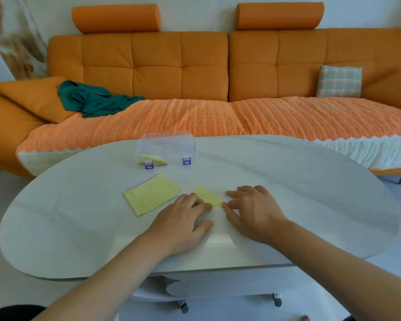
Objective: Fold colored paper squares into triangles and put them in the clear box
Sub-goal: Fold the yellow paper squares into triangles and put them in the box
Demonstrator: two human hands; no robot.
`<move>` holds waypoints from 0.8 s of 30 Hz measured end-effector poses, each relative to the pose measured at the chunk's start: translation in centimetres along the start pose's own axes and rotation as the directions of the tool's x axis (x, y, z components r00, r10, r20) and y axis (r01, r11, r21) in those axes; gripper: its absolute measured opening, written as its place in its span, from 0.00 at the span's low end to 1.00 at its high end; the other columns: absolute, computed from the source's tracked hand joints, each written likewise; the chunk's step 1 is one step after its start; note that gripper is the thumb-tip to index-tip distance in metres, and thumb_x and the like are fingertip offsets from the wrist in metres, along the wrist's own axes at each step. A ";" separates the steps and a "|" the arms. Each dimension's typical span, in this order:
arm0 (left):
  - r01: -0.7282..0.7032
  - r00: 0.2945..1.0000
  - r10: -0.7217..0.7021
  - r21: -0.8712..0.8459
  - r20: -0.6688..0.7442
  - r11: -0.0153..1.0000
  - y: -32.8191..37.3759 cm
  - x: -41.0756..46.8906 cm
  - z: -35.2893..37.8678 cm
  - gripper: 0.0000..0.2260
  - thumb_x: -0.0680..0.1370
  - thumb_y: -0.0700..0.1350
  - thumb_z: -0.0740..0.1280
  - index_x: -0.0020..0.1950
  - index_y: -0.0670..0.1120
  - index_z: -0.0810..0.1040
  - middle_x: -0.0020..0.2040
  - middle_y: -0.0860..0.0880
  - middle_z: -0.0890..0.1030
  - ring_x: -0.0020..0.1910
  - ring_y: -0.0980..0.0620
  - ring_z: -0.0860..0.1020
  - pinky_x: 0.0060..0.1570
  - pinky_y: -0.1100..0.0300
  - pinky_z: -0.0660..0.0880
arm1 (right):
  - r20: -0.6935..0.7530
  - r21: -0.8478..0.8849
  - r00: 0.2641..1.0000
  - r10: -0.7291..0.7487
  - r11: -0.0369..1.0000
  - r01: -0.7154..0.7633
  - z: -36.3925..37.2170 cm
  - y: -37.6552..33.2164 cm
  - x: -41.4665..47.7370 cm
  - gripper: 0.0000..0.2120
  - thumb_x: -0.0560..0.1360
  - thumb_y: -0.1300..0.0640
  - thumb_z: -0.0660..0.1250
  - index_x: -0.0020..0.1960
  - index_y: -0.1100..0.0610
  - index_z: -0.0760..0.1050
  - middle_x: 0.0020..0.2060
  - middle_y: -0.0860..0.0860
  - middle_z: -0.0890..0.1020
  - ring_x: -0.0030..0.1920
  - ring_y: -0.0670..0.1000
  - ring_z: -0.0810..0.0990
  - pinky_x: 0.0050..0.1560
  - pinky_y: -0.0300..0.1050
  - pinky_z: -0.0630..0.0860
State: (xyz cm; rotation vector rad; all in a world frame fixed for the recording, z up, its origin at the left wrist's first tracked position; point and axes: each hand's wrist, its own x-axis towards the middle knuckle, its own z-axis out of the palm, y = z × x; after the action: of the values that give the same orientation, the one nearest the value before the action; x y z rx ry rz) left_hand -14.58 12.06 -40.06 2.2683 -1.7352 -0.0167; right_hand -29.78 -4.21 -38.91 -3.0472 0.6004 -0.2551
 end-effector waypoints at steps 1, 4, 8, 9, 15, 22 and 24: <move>-0.001 1.000 0.001 0.007 0.001 1.000 0.0 0.1 0.0 0.22 0.80 0.62 0.57 0.72 0.57 0.69 0.64 0.58 0.68 0.66 0.56 0.65 0.63 0.57 0.69 | -0.011 0.001 1.000 0.017 1.000 -0.017 -0.1 0.3 -0.1 0.21 0.83 0.43 0.52 0.58 0.44 0.83 0.71 0.42 0.74 0.71 0.49 0.70 0.65 0.46 0.64; 0.004 1.000 -0.004 -0.006 0.003 1.000 0.1 0.2 -0.1 0.20 0.80 0.61 0.58 0.71 0.58 0.70 0.62 0.57 0.69 0.65 0.56 0.65 0.62 0.56 0.71 | -0.022 0.020 0.999 0.048 0.999 -0.047 -0.3 0.9 -0.6 0.20 0.82 0.43 0.53 0.54 0.44 0.84 0.69 0.41 0.76 0.68 0.48 0.72 0.63 0.44 0.65; -0.005 0.999 0.004 -0.044 -0.044 0.999 0.0 0.5 -0.1 0.16 0.81 0.57 0.60 0.67 0.58 0.74 0.61 0.59 0.70 0.64 0.57 0.66 0.59 0.62 0.68 | -0.054 0.020 0.998 0.017 1.000 -0.016 -0.2 0.8 -0.9 0.17 0.80 0.43 0.56 0.57 0.43 0.83 0.66 0.43 0.79 0.63 0.48 0.76 0.60 0.45 0.67; -0.009 0.998 0.006 -0.059 -0.060 0.998 -0.2 0.7 -0.1 0.15 0.81 0.56 0.61 0.66 0.58 0.76 0.62 0.60 0.70 0.65 0.57 0.67 0.60 0.62 0.67 | -0.061 0.022 0.998 0.009 1.000 -0.008 -0.3 0.8 -0.8 0.17 0.80 0.43 0.57 0.58 0.43 0.82 0.64 0.42 0.80 0.60 0.48 0.78 0.59 0.45 0.68; -0.004 0.996 -0.007 -0.108 -0.093 0.994 -1.3 1.8 0.1 0.14 0.81 0.53 0.63 0.65 0.55 0.76 0.70 0.55 0.71 0.70 0.54 0.66 0.69 0.60 0.63 | -0.085 0.151 0.996 0.019 0.989 -0.006 -0.7 0.8 1.3 0.16 0.77 0.43 0.64 0.63 0.45 0.77 0.56 0.42 0.82 0.54 0.48 0.79 0.56 0.44 0.69; -0.060 0.981 0.031 -0.149 -0.190 0.987 -2.6 3.2 0.1 0.13 0.79 0.51 0.68 0.63 0.51 0.80 0.57 0.57 0.80 0.56 0.55 0.71 0.57 0.59 0.71 | -0.041 0.213 0.996 -0.082 0.973 0.089 -0.1 -0.1 3.7 0.21 0.73 0.39 0.69 0.64 0.42 0.74 0.53 0.40 0.80 0.53 0.47 0.76 0.53 0.44 0.72; -0.083 0.978 0.052 -0.149 -0.200 0.985 -3.0 3.5 -0.1 0.11 0.80 0.51 0.68 0.61 0.50 0.81 0.56 0.57 0.81 0.55 0.55 0.72 0.54 0.57 0.73 | -0.026 0.223 0.995 -0.095 0.970 0.098 -0.1 -0.1 4.2 0.22 0.73 0.38 0.69 0.64 0.42 0.73 0.53 0.39 0.80 0.53 0.46 0.75 0.52 0.45 0.73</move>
State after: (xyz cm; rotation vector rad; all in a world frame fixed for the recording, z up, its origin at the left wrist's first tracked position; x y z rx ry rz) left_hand -10.81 9.47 -40.08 2.0252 -1.6474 0.0786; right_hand -25.95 -5.74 -38.16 -2.8615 0.3941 -0.3247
